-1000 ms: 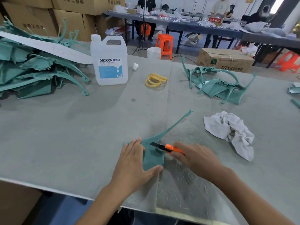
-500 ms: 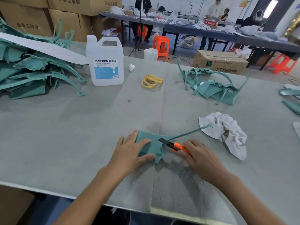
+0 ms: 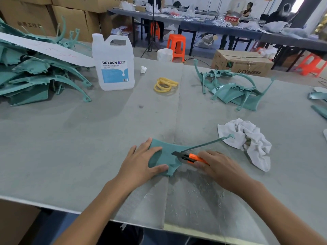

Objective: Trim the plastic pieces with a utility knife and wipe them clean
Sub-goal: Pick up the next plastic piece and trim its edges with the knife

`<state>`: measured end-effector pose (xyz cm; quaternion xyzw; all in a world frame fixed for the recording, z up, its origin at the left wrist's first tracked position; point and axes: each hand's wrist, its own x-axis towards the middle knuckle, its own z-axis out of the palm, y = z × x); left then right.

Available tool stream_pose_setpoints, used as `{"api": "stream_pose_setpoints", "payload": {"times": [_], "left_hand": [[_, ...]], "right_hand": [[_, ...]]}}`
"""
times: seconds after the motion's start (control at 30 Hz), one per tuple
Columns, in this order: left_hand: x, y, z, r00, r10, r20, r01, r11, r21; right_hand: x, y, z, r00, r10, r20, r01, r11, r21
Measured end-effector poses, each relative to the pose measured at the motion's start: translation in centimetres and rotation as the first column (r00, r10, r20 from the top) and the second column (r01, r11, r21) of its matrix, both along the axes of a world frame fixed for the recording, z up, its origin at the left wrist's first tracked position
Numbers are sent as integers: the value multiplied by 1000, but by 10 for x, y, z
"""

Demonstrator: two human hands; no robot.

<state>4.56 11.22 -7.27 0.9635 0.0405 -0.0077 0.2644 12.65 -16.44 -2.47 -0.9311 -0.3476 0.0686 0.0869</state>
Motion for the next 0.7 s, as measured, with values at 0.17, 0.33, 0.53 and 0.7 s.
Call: {"api": "stream_pose_setpoints", "payload": {"times": [0.17,0.33,0.53,0.7], "left_hand": [[-2,-1,1,1000,17,10,-17,999,-32],[-1,0,2,1000,7,10,-7,1000,-19],[-3,-1,1,1000,24,15,-24,1000,-17],[-3,-2,1,999,4,49,-6,999,34]], "right_hand": [[1,-5,4,999,32,-14,-32,999,-20],[1,1,1,1000,-23,6,23,999,-32],[4,-3,0,1000,9,-13,-8,999,47],[2,-6,-5,999,46,21,-46,999,15]]}}
